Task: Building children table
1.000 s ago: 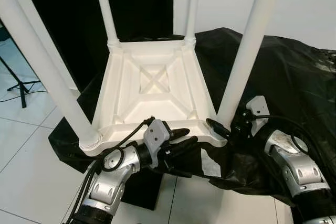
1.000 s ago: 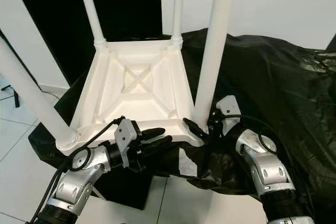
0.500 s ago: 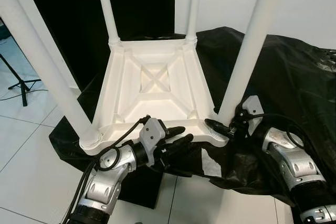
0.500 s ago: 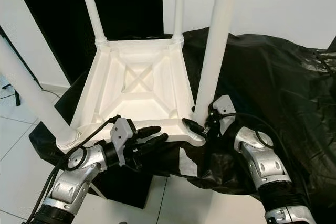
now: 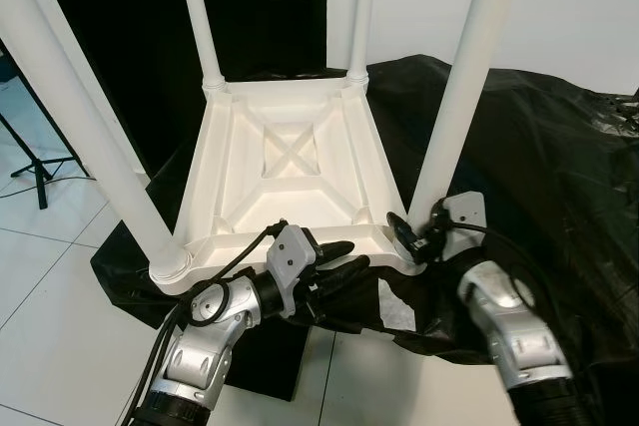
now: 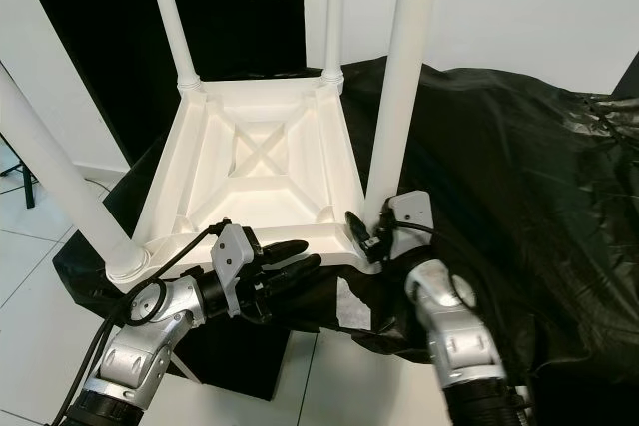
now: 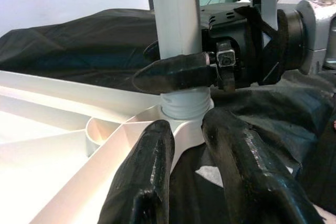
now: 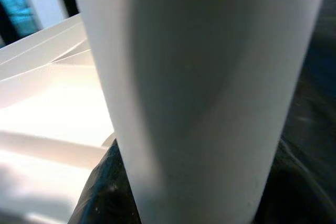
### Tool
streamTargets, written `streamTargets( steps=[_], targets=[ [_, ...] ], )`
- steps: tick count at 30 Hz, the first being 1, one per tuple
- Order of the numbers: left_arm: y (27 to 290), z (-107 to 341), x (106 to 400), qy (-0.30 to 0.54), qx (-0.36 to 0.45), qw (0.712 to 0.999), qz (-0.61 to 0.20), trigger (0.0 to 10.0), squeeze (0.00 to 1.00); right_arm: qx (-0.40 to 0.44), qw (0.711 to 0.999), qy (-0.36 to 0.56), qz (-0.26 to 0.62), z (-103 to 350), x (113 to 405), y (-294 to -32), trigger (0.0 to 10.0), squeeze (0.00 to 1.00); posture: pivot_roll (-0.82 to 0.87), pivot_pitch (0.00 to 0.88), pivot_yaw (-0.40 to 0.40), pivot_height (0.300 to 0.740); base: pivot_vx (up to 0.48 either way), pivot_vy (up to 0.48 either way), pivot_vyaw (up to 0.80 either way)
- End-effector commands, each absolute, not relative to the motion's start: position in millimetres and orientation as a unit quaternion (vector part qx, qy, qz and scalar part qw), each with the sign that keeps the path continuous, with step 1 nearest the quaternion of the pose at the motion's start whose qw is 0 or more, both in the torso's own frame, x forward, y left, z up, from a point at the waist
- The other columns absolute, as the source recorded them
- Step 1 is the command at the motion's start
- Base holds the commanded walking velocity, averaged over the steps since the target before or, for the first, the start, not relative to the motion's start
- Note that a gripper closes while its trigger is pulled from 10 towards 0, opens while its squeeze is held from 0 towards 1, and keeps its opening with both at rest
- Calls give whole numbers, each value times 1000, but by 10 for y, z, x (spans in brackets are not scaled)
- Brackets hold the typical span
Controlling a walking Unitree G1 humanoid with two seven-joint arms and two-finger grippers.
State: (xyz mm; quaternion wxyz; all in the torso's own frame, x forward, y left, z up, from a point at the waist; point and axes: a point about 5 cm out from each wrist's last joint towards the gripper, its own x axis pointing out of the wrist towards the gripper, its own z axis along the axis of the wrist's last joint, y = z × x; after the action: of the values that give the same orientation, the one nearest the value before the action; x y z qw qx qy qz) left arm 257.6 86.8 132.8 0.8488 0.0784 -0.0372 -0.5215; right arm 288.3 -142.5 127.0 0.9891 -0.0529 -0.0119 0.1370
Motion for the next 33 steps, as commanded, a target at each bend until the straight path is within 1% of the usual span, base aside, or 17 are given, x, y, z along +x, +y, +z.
streamTargets(
  steps=[1,3,4,5,6,9,10,11,16,17,24,26,29,30,31,32,33],
  targets=[
    [889,1315,2599,-31,81,862,-500,10000,0,-58,991,28,117,1122,2857,-1481,0,0,-49,0,13,740,0,0,0],
    [895,1311,2597,-30,82,862,-499,10000,0,-51,994,31,94,1107,2840,-1426,0,0,-48,0,11,740,0,0,0],
    [895,1309,2595,-30,81,863,-497,10000,0,-39,996,31,70,1106,2822,-1332,0,0,-48,0,9,740,0,0,0],
    [895,1309,2595,-30,81,863,-497,10000,0,-39,996,31,70,1106,2822,-1332,0,0,-48,0,9,740,0,0,0],
    [892,1308,2592,-30,78,864,-497,10000,0,-35,997,27,68,1120,2807,-1230,0,0,-49,0,10,740,0,0,0],
    [885,1309,2591,-31,77,864,-496,10000,0,-27,997,17,69,1150,2798,-1182,0,0,-56,0,14,740,0,0,0],
    [875,1309,2589,-31,76,863,-498,10000,0,-20,997,11,69,1173,2789,-1176,9373,0,-56,0,13,740,0,0,0],
    [870,1310,2590,-31,77,862,-499,10000,0,-19,997,7,72,1188,2785,-1190,10000,0,-56,0,13,740,0,0,0],
    [886,1319,2606,-32,79,863,-498,10000,0,-18,998,1,64,1221,2768,-1208,10000,0,-58,0,15,740,0,0,0],
    [888,1317,2606,-31,79,863,-497,10000,0,-17,998,-1,65,1230,2760,-1211,10000,1000,-59,0,14,740,0,0,0],
    [885,1312,2600,-31,79,864,-497,10000,0,-17,996,-8,83,1264,2728,-1235,10000,1000,-59,0,9,740,0,0,0],
    [881,1313,2599,-31,79,863,-497,10000,0,-16,994,-14,106,1282,2711,-1260,10000,1000,-58,0,6,740,0,0,0],
    [874,1317,2600,-33,78,864,-497,10000,0,-23,985,-24,167,1325,2696,-1434,10000,1000,-57,0,4,740,0,0,0],
    [874,1317,2600,-33,78,864,-497,10000,0,-23,985,-24,167,1325,2696,-1434,10000,1000,-57,0,4,740,0,0,0],
    [875,1318,2603,-33,78,864,-497,10000,0,-34,978,-26,204,1346,2701,-1515,10000,784,-57,0,4,740,0,0,0],
    [875,1318,2603,-33,78,864,-497,10000,0,-34,978,-26,204,1346,2701,-1515,10000,784,-57,0,4,740,0,0,0],
    [876,1320,2607,-34,79,864,-496,10000,0,-40,971,-25,236,1363,2712,-1570,10000,0,-56,0,3,740,0,0,0]
  ],
)
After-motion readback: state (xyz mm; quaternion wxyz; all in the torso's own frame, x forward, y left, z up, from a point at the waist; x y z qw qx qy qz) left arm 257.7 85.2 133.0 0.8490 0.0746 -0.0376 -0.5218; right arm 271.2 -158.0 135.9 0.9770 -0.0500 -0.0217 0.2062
